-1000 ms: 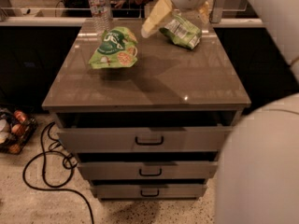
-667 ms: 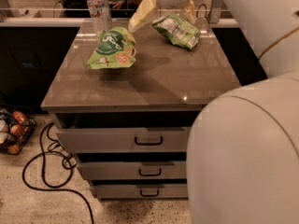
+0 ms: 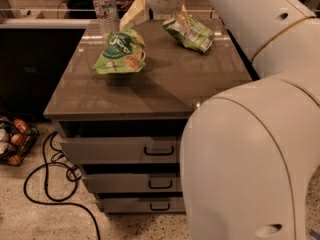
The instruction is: Pick green rice chip bag from paper bowl and place on counter
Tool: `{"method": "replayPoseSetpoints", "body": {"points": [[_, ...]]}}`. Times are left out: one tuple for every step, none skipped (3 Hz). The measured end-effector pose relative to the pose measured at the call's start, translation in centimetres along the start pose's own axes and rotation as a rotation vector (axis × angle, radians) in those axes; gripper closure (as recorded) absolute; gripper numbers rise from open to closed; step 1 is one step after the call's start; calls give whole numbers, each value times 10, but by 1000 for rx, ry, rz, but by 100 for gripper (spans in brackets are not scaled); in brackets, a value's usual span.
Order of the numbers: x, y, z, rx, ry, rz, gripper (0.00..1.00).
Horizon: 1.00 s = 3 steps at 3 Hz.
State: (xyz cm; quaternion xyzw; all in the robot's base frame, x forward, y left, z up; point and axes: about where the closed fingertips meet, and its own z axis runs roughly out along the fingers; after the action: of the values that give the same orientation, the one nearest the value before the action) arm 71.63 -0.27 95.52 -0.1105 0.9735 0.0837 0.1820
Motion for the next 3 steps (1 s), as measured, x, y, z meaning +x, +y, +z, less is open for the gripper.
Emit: {"method": "replayPoseSetpoints", "body": {"points": [[-7,26,20,4,-88,1,0],[-7,26,19,4,-86,1,0],[-23,32,30,15,-116,28,0]]}}
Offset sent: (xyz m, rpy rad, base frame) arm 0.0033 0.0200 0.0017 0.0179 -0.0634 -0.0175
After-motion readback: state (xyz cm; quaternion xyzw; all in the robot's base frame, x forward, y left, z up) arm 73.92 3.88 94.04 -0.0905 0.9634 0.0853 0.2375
